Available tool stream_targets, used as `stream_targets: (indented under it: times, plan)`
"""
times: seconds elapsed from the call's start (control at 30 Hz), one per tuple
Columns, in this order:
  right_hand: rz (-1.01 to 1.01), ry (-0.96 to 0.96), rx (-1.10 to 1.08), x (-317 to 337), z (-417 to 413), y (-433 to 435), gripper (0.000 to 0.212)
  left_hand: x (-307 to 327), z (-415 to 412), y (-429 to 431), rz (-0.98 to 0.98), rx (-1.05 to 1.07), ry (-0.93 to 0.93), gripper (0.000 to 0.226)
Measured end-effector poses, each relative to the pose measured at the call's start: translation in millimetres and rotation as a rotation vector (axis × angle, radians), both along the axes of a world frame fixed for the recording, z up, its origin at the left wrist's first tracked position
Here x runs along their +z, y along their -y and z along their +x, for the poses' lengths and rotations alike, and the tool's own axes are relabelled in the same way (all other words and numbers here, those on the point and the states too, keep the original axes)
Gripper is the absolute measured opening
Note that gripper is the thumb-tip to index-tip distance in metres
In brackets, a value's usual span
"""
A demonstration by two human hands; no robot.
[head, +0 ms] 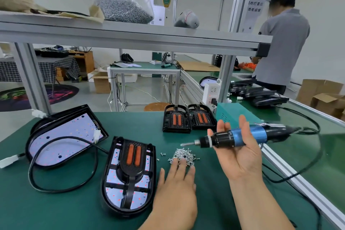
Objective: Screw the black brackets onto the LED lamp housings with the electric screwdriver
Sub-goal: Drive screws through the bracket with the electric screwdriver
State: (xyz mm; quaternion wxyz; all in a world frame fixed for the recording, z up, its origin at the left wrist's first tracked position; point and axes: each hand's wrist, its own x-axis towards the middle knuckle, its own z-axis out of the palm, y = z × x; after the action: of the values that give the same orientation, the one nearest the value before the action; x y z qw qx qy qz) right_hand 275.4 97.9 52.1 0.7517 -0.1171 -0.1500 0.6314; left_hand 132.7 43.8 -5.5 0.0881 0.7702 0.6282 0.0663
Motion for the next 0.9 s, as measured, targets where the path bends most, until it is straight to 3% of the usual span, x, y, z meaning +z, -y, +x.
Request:
stream_targets:
  times: [0.07, 0.13, 0.23, 0.33, 0.37, 0.43, 0.5, 0.77, 0.9]
  plan:
    - [-0.025, -0.024, -0.047, 0, 2, -1, 0.063, 7, -2, 5, 0.067, 0.034, 0.023, 0.071]
    - [-0.062, -0.013, -0.088, -1, 3, -2, 0.05, 7, -1, 13, 0.156, -0.001, 0.083, 0.068]
    - [-0.128, -0.006, -0.113, -4, 4, -5, 0.032, 15, 7, 33, 0.155, -0.233, 0.017, 0.042]
    - [-0.101, -0.022, -0.074, -4, 11, -6, 0.029, -9, 16, 40, 0.024, -0.438, -0.029, 0.048]
    - [-0.08, -0.007, -0.055, -3, 12, -6, 0.024, -2, 15, 40, -0.004, -0.396, 0.012, 0.058]
    - [-0.053, 0.037, -0.036, -3, 14, -6, 0.018, -5, 11, 36, 0.005, -0.344, -0.018, 0.047]
    - [-0.005, 0.105, -0.03, -3, 13, -7, 0.018, -5, 5, 26, -0.113, -0.29, -0.013, 0.065]
    - [0.141, 0.266, -0.057, -4, 5, -5, 0.015, 0, -9, 12, 0.002, 0.007, -0.048, 0.069]
    - [0.063, 0.188, -0.076, -4, 2, -4, 0.038, 4, -8, 15, -0.037, 0.034, -0.095, 0.057]
